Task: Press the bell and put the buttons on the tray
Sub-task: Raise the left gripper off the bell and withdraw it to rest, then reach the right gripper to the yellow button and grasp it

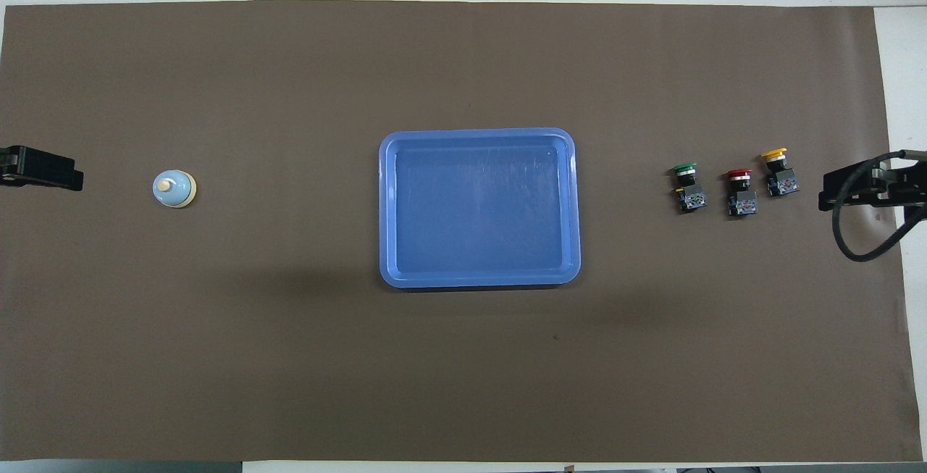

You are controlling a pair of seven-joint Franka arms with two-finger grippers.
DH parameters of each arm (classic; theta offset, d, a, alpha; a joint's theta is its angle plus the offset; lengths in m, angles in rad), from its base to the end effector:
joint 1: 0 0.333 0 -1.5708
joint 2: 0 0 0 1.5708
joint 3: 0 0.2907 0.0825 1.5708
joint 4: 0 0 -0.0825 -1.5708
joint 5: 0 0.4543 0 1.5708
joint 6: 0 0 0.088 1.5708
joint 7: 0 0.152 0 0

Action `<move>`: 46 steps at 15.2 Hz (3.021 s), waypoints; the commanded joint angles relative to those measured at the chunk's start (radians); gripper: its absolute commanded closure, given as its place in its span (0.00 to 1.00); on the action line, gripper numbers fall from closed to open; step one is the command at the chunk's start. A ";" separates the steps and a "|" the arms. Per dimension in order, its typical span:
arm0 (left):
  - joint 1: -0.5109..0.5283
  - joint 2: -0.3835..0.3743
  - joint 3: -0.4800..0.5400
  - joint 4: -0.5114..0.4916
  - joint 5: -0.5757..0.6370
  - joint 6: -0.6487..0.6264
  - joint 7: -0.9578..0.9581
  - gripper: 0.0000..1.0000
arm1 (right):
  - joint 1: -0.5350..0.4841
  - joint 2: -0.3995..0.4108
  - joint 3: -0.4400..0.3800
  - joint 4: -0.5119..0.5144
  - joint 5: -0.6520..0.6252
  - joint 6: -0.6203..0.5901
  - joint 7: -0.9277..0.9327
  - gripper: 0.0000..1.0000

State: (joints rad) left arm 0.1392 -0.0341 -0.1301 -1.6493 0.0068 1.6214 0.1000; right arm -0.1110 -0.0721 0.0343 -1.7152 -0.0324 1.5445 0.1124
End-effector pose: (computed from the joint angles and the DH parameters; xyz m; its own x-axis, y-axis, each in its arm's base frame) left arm 0.6190 0.0058 0.5370 0.9958 -0.0911 0.0048 -0.0910 -0.9958 -0.0118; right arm 0.5909 -0.0500 0.5185 0.9775 -0.1887 -0.0939 -0.1851 -0.9817 0.0456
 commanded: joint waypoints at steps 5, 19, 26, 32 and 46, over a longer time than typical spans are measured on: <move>-0.001 -0.024 0.006 -0.026 -0.007 0.006 0.007 0.00 | -0.009 -0.034 0.006 -0.096 0.017 0.142 -0.086 0.00; -0.001 -0.024 0.006 -0.026 -0.007 0.005 0.007 0.00 | -0.064 0.288 0.007 -0.219 0.012 0.649 -0.422 0.02; -0.001 -0.024 0.006 -0.026 -0.007 0.005 0.007 0.00 | -0.131 0.414 0.009 -0.149 0.031 0.701 -0.675 0.00; -0.001 -0.024 0.006 -0.026 -0.007 0.006 0.007 0.00 | -0.162 0.448 0.009 -0.152 0.034 0.721 -0.721 0.00; -0.001 -0.024 0.006 -0.026 -0.007 0.005 0.007 0.00 | -0.154 0.456 0.010 -0.155 0.072 0.738 -0.706 1.00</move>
State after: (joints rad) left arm 0.1392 -0.0341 -0.1301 -1.6493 0.0068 1.6214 0.1000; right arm -0.2651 0.3847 0.0322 -1.8814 0.0227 2.2811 -0.5788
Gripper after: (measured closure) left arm 0.000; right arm 0.595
